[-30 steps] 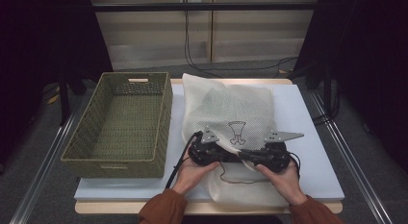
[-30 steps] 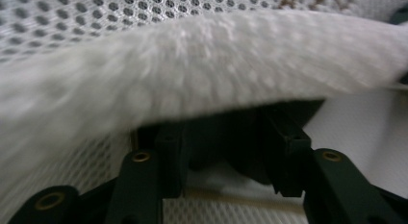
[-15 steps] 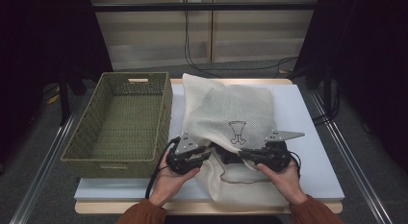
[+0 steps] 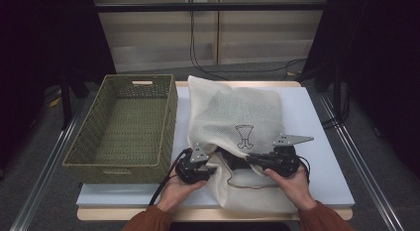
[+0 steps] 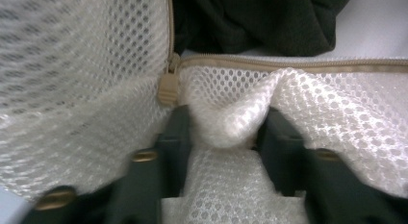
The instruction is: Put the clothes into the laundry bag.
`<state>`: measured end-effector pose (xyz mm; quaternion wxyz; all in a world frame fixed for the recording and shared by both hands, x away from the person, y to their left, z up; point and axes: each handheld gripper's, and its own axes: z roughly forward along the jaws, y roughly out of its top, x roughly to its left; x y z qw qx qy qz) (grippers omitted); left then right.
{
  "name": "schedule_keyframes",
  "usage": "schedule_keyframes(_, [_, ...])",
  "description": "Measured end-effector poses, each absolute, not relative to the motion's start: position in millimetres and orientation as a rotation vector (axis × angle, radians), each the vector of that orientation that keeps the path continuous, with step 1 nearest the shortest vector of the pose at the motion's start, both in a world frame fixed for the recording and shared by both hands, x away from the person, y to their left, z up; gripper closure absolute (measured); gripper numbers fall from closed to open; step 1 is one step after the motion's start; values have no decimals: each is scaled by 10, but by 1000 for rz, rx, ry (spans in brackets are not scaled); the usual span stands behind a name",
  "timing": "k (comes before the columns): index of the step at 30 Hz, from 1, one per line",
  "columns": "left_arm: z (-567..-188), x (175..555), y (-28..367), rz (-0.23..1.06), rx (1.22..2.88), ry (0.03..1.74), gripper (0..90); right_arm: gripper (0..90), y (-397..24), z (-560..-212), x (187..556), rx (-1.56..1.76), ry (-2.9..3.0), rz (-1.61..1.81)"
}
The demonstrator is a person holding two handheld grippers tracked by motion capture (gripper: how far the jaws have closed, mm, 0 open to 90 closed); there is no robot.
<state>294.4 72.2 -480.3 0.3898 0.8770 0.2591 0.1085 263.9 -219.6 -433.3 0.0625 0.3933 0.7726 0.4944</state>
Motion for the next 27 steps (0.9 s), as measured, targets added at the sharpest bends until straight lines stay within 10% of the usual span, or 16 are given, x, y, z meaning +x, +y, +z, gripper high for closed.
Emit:
schedule_keyframes(6, [-4742, 2900, 742, 275, 2243, 633, 818, 842, -2190, -4340, 2643, 1189, 2339, 1489])
schedule_keyframes(27, [-4531, 2196, 1691, 328, 2175, 671, 825, 758, -2217, -4327, 2631, 1193, 2343, 1465])
